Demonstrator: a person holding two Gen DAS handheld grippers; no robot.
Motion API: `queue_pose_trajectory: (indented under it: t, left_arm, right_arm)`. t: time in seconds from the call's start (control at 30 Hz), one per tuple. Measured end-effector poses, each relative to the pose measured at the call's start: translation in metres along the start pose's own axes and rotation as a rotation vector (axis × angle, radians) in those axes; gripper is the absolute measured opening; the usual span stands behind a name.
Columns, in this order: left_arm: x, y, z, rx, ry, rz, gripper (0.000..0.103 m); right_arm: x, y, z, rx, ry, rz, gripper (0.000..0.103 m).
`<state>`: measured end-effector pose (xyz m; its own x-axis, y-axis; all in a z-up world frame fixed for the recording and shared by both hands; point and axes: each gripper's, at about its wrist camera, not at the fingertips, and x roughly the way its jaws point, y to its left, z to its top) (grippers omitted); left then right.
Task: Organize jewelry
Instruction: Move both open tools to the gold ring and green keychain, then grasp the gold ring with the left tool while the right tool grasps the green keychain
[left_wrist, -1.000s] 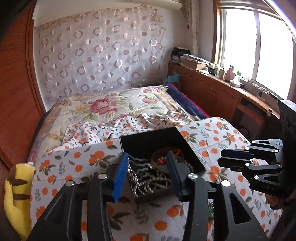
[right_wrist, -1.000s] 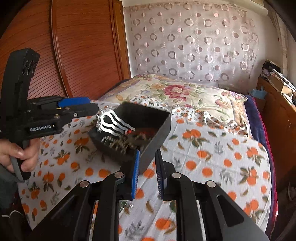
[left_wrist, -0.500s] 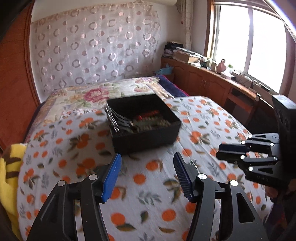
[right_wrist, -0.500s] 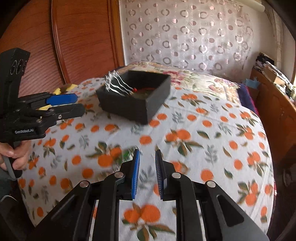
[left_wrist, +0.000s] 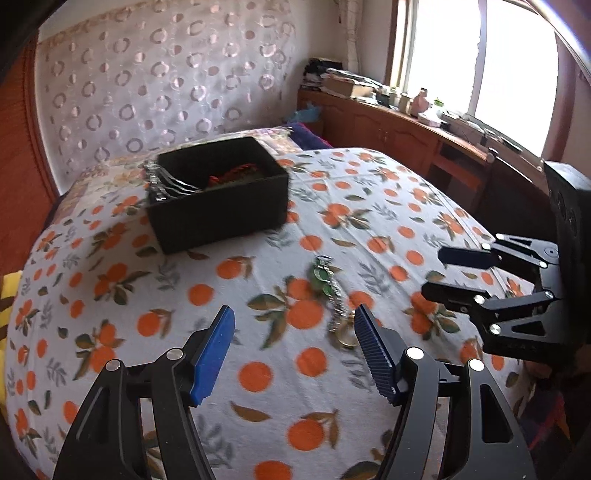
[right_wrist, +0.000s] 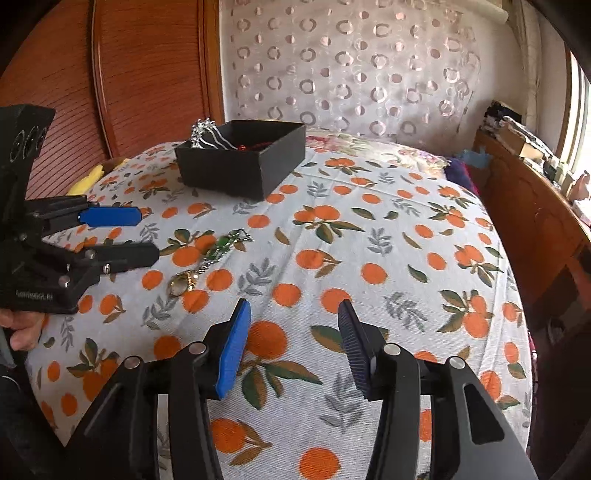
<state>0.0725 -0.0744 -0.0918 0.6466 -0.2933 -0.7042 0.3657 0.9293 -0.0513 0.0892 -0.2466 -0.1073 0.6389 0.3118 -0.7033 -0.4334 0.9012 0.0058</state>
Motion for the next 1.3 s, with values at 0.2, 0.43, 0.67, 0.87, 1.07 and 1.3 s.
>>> queue_pose_trajectory:
  t: [0.2,0.43,0.67,0.87,1.07,1.3]
  left_arm:
    - [0.011,-0.015,-0.004,0.024,0.024,-0.028,0.064]
    - [0.019,-0.026,-0.005,0.051,0.050,-0.035,0.049]
    - [0.028,-0.034,-0.006,0.091,0.092,-0.007,0.047]
    - [0.028,-0.036,-0.007,0.100,0.089,0.008,0.035]
    - [0.023,-0.028,-0.009,0.082,0.085,-0.011,0.019]
    - [0.003,-0.010,-0.014,0.039,0.041,-0.003,0.019]
  right_arm:
    - [-0.004,-0.008,-0.004,0.047,-0.028,0.023,0.052]
    - [-0.005,-0.011,-0.004,0.068,-0.038,0.035,0.052]
    - [-0.003,-0.012,-0.004,0.070,-0.031,0.039,0.052]
    - [-0.002,-0.011,-0.005,0.064,-0.024,0.040,0.052]
    - [0.001,-0.008,-0.004,0.050,-0.008,0.032,0.052]
    - [0.004,-0.001,0.000,0.014,0.014,-0.005,0.052]
